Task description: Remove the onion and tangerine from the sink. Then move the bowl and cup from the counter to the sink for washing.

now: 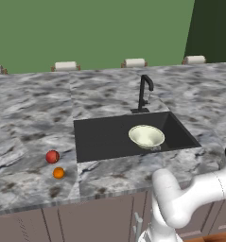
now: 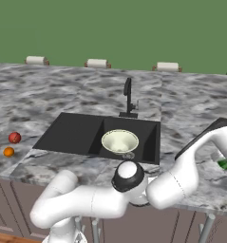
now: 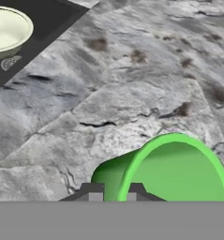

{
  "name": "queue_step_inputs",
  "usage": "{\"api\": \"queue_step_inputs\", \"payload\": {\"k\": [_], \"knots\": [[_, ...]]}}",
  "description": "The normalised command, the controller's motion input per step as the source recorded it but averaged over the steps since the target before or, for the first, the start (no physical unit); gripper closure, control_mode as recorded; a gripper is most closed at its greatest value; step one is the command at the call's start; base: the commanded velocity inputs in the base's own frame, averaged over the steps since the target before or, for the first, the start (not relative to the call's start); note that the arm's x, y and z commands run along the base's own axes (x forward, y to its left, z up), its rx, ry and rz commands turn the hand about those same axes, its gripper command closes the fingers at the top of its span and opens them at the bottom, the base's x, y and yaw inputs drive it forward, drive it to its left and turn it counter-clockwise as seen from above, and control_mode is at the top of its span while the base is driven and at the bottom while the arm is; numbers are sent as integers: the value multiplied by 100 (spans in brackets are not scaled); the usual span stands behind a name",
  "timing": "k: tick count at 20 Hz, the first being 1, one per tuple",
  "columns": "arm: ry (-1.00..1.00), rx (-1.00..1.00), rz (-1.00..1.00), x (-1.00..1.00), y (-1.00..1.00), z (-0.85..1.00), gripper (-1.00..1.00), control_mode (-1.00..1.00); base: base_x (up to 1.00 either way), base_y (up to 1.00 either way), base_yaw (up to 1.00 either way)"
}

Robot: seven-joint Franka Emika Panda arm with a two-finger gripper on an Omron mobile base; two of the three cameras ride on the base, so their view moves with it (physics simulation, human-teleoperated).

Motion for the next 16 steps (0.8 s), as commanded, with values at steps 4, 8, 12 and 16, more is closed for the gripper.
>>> {"api": "queue_step_inputs", "payload": {"k": [4, 8, 12, 16], "knots": [[-6, -9, 17, 0, 36, 0, 100, -100, 0, 0, 0], [-13, -11, 17, -2, 35, 0, 100, -100, 0, 0, 0], [-19, -14, 17, -2, 36, 0, 100, -100, 0, 0, 0], [-16, -20, 15, 0, 39, 0, 100, -100, 0, 0, 0]]}}
